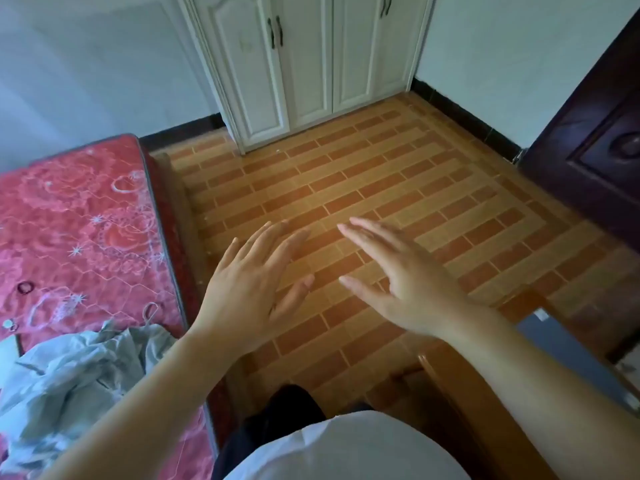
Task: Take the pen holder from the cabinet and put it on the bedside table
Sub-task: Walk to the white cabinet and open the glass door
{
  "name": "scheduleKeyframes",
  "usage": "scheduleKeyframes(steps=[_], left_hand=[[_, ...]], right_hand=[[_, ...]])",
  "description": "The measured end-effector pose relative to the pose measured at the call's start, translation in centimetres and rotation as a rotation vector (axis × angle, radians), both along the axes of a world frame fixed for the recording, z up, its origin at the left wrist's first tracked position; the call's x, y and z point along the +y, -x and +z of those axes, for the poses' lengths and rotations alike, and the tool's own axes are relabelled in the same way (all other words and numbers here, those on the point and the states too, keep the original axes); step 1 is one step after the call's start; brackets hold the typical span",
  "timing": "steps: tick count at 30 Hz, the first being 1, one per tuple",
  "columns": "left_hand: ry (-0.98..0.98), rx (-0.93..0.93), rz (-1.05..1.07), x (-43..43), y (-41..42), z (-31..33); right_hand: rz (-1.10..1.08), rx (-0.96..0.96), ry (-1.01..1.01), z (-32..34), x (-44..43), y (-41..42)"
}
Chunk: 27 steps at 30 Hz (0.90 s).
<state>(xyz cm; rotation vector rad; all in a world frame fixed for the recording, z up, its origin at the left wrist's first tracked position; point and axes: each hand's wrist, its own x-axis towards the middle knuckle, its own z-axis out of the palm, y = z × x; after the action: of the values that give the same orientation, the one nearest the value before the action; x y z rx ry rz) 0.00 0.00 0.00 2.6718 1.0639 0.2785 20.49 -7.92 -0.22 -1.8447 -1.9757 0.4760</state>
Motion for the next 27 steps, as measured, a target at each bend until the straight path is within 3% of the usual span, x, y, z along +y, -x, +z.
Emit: scheduleKeyframes(steps=[4,12,19,27], left_hand=[[0.017,-0.062,0.060,1.6,0.2,-0.5],[0.057,-0.099,0.138,10.9,1.4,-1.9],[0.095,-0.027,0.140,23.1,3.0,-1.0],[0.052,0.061,0.070,35.8,3.3,0.6]], right_hand=[[-0.038,0.137,-0.019,0.3,1.8,0.0],[0.030,0.084,0.040,-0.6,11.6,0.7],[0.072,0.097,0.144,-0.2,24.7,2.5],[0.051,0.112,0.086,0.9,36.6,2.4]])
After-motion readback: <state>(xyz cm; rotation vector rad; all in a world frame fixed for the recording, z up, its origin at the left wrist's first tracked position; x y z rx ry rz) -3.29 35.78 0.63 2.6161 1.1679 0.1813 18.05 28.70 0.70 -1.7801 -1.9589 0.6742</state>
